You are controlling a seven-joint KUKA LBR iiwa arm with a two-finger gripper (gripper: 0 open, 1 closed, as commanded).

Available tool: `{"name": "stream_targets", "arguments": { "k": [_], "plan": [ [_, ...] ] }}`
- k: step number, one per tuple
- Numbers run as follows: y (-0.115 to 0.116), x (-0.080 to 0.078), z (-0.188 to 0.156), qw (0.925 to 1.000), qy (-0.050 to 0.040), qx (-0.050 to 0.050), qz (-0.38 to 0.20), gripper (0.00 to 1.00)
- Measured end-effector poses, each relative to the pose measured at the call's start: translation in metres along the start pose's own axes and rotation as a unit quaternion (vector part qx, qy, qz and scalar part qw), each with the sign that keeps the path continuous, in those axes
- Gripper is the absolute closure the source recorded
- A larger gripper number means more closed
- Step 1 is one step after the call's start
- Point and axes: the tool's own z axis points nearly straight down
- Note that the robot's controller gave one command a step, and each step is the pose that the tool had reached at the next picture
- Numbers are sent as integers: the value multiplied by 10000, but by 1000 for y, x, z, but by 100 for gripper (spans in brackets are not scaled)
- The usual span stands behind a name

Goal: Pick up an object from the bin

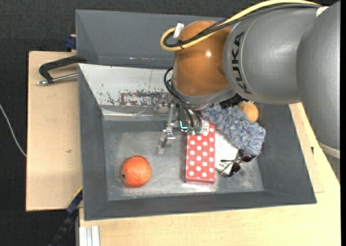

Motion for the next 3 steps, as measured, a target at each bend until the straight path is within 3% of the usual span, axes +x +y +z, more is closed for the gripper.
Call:
{"name": "stream_targets", "arguments": {
  "k": [1, 2, 3],
  "plan": [
    [0, -1, -1, 10000, -7, -2, 5, 0],
    [14, 7, 19, 9980, -56, 8, -628, 0],
    [32, 30, 47, 9749, 16, 0, -2225, 0]
  ]
}}
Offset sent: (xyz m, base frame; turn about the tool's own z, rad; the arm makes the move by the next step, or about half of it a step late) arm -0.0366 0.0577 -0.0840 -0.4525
